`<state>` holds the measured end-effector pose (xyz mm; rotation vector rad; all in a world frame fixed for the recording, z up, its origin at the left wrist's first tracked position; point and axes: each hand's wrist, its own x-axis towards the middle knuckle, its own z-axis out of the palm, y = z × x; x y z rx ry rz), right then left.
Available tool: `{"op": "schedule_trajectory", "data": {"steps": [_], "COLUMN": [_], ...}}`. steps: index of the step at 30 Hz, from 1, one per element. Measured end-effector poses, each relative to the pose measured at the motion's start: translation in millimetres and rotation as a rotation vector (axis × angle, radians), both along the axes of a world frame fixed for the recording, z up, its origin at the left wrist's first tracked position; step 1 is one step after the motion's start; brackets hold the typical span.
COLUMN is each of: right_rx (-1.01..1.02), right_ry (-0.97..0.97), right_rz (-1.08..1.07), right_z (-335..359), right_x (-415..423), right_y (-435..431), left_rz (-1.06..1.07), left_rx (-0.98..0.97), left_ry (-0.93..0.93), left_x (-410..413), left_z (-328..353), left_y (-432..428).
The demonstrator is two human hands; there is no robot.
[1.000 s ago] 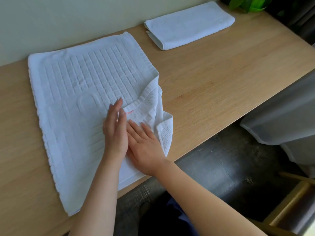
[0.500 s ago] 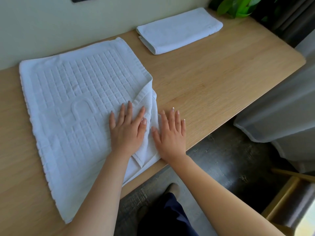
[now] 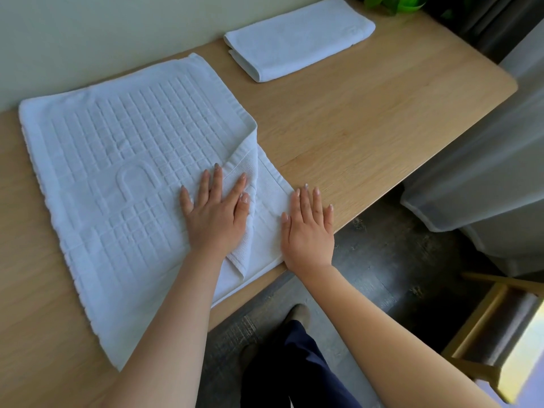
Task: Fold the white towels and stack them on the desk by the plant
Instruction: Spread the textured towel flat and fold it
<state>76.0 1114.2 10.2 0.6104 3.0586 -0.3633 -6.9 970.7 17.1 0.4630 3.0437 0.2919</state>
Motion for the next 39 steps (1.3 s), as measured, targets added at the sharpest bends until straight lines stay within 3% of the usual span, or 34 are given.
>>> {"op": "schedule_trajectory", "data": {"steps": [7,11,14,17,25,31,34,37,39], "right_rx": [0.009,-0.068,-0.221,-0.351,-0.074,-0.021,-0.023,-0.154,-0.243], "right_ry": [-0.09,0.269,0.338,0.257,0.075,-0.022,-0.007,0.057,0.116], "right_rz": [-0.083,0.032,0.146,0.172,0.117,0.043,0.089,0.082,0.053], "right_z": [10.8,29.2,28.7,15.7,-3.4,-1.3,0.3,5.9,8.8], "right_x": [-1.2,-24.7,-46.9,-53.0,-28.1,-13.9,-12.7,-9.1,-6.3], "right_y": [-2.9,-22.8,-40.5,-45.7,-10.5,23.7,30.8,38.4,43.0], "left_rz": [0.0,0.001,-0.014,-0.001,0.02,0.002,0.235,0.591,0.646], "left_rx": [-0.02,-0.02,-0.035,0.055,0.08,0.18,0.287,0.319,0.324], "left_ry": [0.0,-0.017,-0.024,0.04,0.056,0.052,0.104,-0.014,-0.061], "left_x": [-1.2,-0.5,-1.2,-3.8,-5.1,-4.0,1.8,16.8,28.1], "left_z": [-0.9,0.2,0.5,-2.7,-6.0,-5.2,-1.8,3.1,4.3], "left_y": [0.3,0.8,-0.6,-3.6,-3.1,-6.7,-12.7,-17.7,-15.5]}}
